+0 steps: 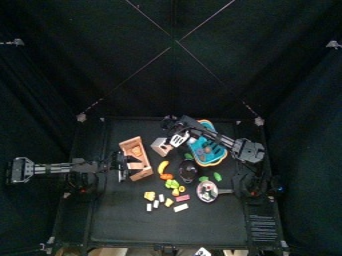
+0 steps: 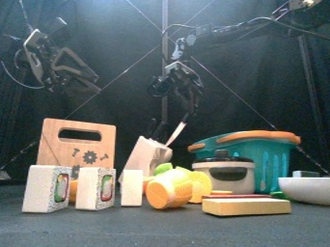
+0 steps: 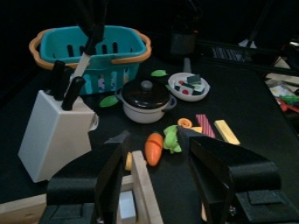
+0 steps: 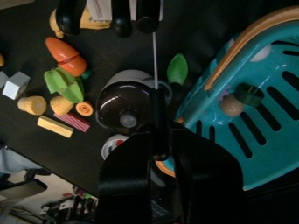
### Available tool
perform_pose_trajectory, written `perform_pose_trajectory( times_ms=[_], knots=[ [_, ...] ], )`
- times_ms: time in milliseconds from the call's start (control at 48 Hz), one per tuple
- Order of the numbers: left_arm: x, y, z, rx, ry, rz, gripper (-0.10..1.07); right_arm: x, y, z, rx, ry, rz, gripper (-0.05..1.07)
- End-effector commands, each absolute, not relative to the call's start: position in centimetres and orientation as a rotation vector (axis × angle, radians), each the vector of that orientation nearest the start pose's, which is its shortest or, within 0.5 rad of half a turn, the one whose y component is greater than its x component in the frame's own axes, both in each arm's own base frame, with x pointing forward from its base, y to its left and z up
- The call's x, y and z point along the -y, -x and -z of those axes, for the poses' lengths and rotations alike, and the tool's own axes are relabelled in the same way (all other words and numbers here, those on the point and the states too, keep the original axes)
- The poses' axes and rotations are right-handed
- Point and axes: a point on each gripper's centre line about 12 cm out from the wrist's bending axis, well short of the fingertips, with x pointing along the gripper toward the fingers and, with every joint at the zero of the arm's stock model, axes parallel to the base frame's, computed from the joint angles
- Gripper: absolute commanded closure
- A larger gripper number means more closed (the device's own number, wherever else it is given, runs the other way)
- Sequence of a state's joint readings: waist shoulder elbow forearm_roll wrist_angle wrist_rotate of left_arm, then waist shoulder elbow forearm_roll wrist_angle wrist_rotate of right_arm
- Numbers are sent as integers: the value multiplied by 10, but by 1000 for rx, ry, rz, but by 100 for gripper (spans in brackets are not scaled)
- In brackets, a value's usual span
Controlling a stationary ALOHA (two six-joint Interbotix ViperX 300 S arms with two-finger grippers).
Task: Put pairing knife back in holder
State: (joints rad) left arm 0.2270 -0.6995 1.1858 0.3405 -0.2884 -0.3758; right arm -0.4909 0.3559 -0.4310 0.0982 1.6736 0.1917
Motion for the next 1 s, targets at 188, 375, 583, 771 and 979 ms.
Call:
perform_pose_trajectory(
  times_ms=[188,375,583,771,979],
  knots=[
    [-43,-231,-233,-197,82,-140,13,207,-410,-307,-1475,-597,446,57],
    [-43,-230,-233,-197,83,-142,13,209,-414,-302,-1486,-580,427,57],
    [-44,-230,-232,-201,85,-148,13,212,-418,-299,-1487,-561,426,57],
    [-44,-230,-232,-201,86,-148,13,218,-423,-293,-1492,-552,430,57],
    [-45,-229,-231,-203,85,-149,13,220,-427,-289,-1491,-548,432,56]
  ],
)
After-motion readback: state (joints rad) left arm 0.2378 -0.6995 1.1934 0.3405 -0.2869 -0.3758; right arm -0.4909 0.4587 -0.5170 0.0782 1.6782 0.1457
